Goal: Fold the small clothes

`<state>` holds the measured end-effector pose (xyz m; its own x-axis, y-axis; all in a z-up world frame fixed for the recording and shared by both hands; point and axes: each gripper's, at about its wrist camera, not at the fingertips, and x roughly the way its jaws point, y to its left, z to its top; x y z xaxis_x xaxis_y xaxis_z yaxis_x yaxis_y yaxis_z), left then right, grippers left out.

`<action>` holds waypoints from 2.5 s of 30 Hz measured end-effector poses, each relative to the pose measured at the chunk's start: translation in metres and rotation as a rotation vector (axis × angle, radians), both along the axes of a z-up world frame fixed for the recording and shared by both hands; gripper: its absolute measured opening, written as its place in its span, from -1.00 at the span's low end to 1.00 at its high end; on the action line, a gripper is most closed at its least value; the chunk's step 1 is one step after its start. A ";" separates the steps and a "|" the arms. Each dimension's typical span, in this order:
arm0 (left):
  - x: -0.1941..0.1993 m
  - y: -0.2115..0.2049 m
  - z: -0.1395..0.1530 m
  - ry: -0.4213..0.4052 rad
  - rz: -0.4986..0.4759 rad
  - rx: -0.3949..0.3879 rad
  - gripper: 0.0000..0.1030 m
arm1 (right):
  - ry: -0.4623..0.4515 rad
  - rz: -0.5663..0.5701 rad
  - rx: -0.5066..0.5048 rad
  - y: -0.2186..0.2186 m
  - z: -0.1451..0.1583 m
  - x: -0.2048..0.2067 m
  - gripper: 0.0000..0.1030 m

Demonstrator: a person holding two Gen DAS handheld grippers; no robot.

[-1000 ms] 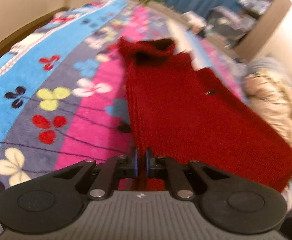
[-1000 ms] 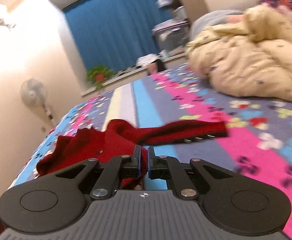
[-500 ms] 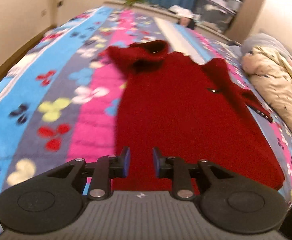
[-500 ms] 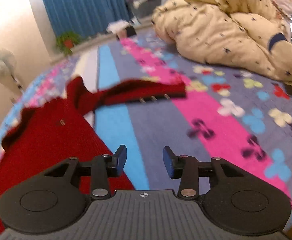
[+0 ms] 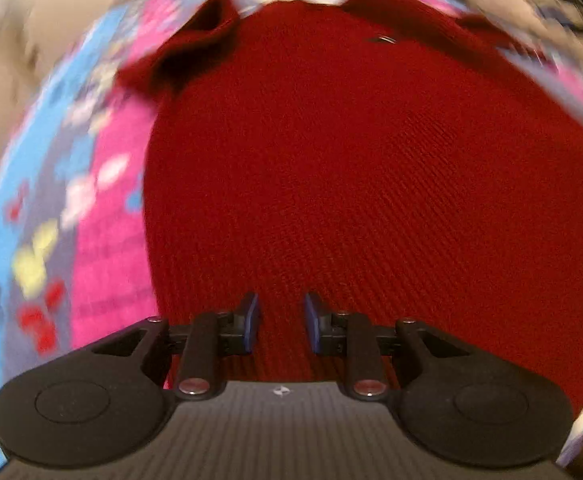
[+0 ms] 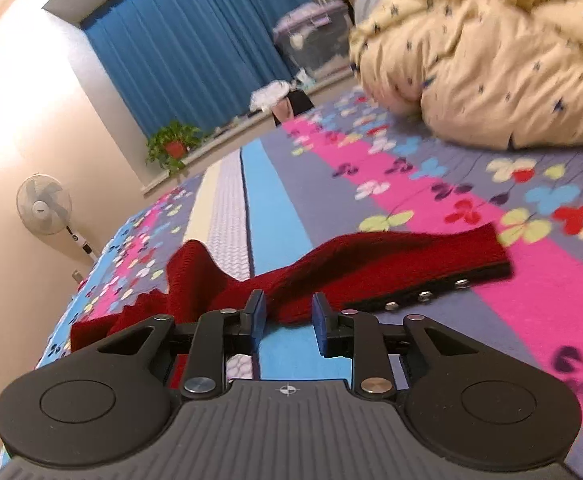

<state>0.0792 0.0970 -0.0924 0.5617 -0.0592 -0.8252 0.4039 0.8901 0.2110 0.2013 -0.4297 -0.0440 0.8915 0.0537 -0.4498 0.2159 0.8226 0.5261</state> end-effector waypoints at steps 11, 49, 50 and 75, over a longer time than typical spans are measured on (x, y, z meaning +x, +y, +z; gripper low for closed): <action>-0.009 -0.006 -0.015 -0.085 -0.027 0.035 -0.46 | 0.059 -0.088 0.266 -0.037 -0.061 0.117 0.09; -0.006 -0.007 -0.016 -0.083 -0.042 0.040 -0.46 | 0.146 -0.492 0.275 -0.168 -0.101 0.056 0.09; -0.007 -0.007 -0.016 -0.085 -0.042 0.042 -0.46 | 0.128 -0.486 0.278 -0.168 -0.102 0.055 0.24; -0.005 -0.006 -0.007 -0.079 -0.020 0.029 -0.39 | 0.098 -0.522 -0.037 -0.114 -0.008 -0.025 -0.22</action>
<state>0.0742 0.0912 -0.0991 0.6237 -0.0483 -0.7802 0.4031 0.8750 0.2681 0.1759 -0.5437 -0.0518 0.7487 -0.4039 -0.5256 0.6486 0.6101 0.4551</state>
